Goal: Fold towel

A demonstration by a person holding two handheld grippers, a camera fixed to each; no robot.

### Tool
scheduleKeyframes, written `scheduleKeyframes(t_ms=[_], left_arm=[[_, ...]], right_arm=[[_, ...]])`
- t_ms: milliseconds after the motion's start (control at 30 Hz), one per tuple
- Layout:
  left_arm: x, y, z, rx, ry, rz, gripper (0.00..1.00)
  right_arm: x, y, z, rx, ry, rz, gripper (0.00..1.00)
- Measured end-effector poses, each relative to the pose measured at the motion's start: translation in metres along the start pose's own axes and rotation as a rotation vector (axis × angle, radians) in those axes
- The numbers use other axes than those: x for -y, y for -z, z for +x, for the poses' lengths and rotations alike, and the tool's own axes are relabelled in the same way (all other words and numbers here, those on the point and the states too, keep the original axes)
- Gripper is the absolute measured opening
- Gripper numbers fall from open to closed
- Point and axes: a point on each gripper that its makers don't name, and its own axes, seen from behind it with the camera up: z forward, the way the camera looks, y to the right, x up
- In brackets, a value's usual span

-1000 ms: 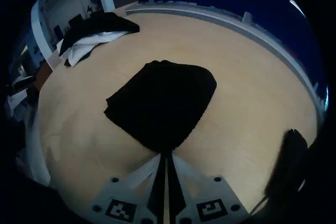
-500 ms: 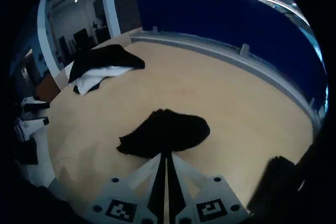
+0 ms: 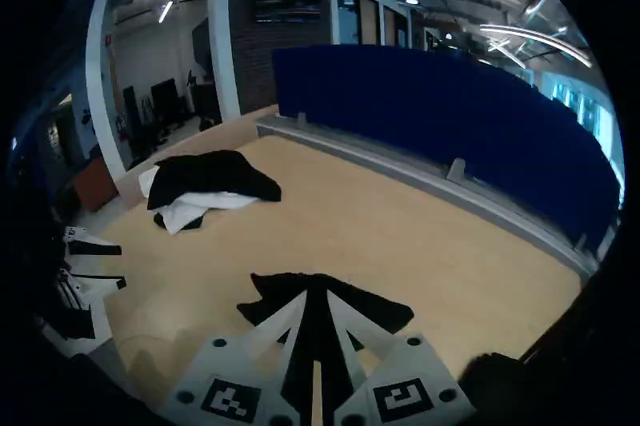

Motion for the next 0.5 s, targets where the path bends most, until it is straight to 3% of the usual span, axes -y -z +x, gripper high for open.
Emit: scheduleKeyframes(t_ms=[500], left_arm=[[-0.009,0.002,0.006,-0.01,-0.004,-0.015,0.91]], right_arm=[[-0.026,0.029,0.016,-0.035,-0.005,-0.044,0.02]])
